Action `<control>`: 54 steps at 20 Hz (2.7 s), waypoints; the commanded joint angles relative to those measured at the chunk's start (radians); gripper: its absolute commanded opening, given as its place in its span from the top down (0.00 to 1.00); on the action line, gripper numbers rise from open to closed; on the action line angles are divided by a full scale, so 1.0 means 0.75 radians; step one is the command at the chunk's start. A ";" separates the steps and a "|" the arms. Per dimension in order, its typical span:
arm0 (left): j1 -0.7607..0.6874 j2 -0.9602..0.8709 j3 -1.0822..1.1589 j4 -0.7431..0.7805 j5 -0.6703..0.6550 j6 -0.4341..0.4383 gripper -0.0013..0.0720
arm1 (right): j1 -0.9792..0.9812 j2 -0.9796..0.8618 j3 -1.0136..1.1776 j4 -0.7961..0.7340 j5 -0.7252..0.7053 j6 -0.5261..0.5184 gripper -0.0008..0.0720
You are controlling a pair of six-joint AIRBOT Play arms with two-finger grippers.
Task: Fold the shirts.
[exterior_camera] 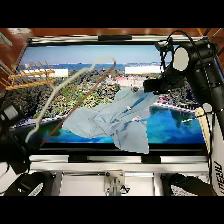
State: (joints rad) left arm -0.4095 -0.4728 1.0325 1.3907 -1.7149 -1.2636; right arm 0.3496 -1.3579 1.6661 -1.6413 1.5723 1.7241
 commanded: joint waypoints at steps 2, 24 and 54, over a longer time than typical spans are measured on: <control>-0.205 0.140 -0.262 0.047 -0.012 -0.101 0.92 | -0.006 0.001 0.002 0.132 0.020 -0.011 0.90; -0.247 -0.230 -0.428 -0.037 0.522 0.203 0.92 | 0.005 0.015 0.101 0.283 0.094 0.064 0.90; -0.410 -0.533 -0.246 -0.036 1.014 -0.076 0.92 | 0.143 0.315 0.273 0.312 0.054 0.107 0.11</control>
State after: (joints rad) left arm -0.7174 -0.8722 0.8440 1.3621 -0.9291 -1.3231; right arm 0.6224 -1.2098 1.8706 -1.3975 1.6207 1.8648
